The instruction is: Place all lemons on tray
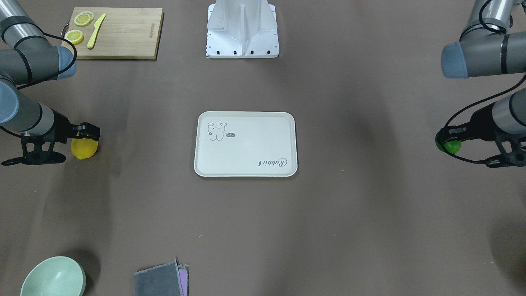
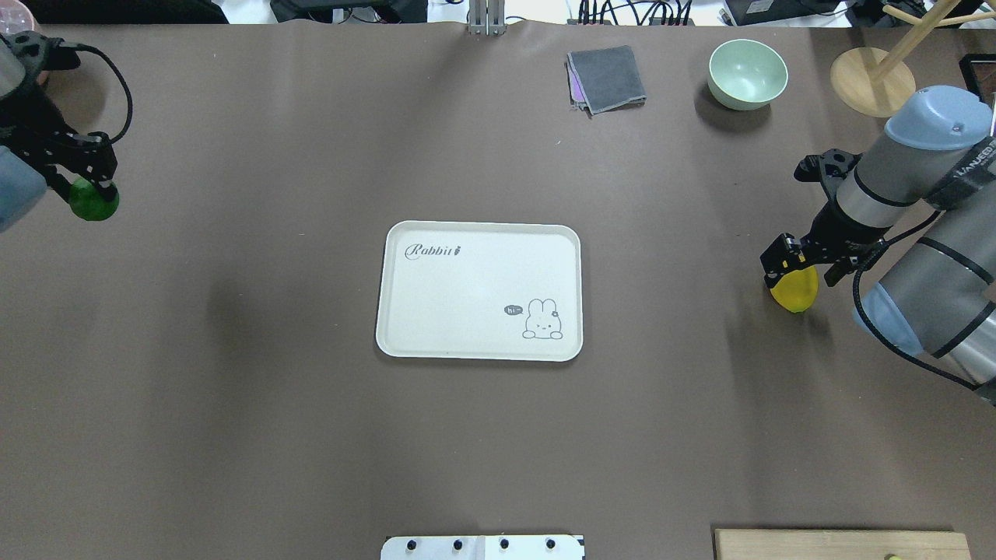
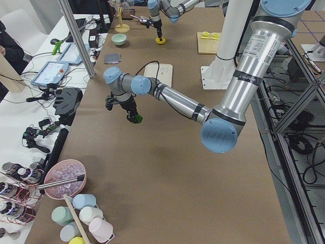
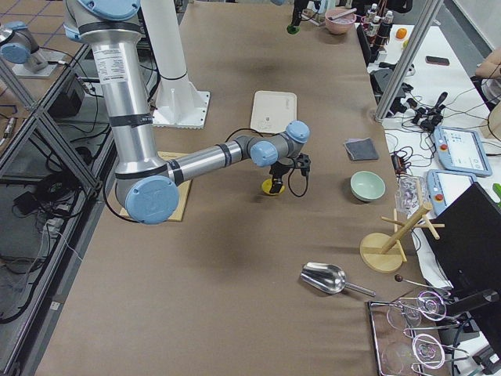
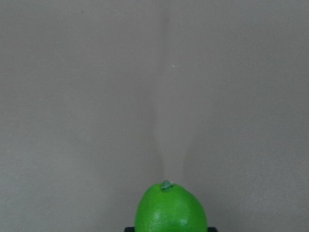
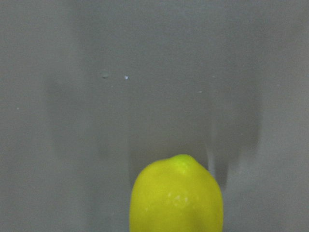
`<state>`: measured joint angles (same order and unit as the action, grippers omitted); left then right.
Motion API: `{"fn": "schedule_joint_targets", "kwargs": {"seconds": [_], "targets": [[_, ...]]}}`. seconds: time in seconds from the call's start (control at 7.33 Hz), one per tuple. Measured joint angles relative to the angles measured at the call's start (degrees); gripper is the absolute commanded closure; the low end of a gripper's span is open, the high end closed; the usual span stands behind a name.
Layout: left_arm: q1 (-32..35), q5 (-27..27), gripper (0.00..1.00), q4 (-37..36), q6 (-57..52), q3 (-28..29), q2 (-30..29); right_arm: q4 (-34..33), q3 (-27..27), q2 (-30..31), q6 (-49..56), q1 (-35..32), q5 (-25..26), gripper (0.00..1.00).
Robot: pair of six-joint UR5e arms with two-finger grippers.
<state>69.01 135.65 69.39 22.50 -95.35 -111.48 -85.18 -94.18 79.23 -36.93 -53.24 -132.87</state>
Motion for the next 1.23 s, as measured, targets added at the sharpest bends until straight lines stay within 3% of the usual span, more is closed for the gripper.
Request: {"fn": "schedule_joint_targets", "kwargs": {"seconds": [0.27, 0.68, 1.23], "targets": [[3.54, -0.01, 1.00, -7.44, -5.22, -4.15, -0.79, -0.06, 1.10, -0.13, 1.35, -0.37, 0.06, 0.01], [4.53, 0.00, 1.00, -11.99, -5.58, -9.53, -1.07, 0.15, 2.39, -1.08, 1.27, -0.16, 0.45, 0.01], [3.58, 3.05, 1.00, -14.21, 4.87, -15.42, -1.30, 0.45, 3.71, -2.12, 0.97, -0.01, 0.51, 0.13]]}}
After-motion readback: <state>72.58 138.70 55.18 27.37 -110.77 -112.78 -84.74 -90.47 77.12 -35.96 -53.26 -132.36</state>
